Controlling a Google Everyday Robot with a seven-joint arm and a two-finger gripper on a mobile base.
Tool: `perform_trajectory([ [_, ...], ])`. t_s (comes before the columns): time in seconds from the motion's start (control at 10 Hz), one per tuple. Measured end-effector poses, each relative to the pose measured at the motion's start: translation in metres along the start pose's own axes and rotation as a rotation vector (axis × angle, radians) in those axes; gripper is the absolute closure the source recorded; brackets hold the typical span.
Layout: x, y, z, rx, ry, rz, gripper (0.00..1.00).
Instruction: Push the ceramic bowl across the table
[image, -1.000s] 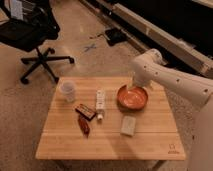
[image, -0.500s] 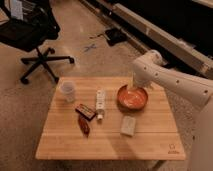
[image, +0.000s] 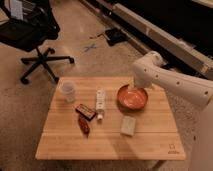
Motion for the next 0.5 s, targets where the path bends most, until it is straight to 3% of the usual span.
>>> perform_trajectory([
  [0.5, 0.0019, 0.0072, 0.0049, -0.018, 0.020, -0.029, 0.20],
])
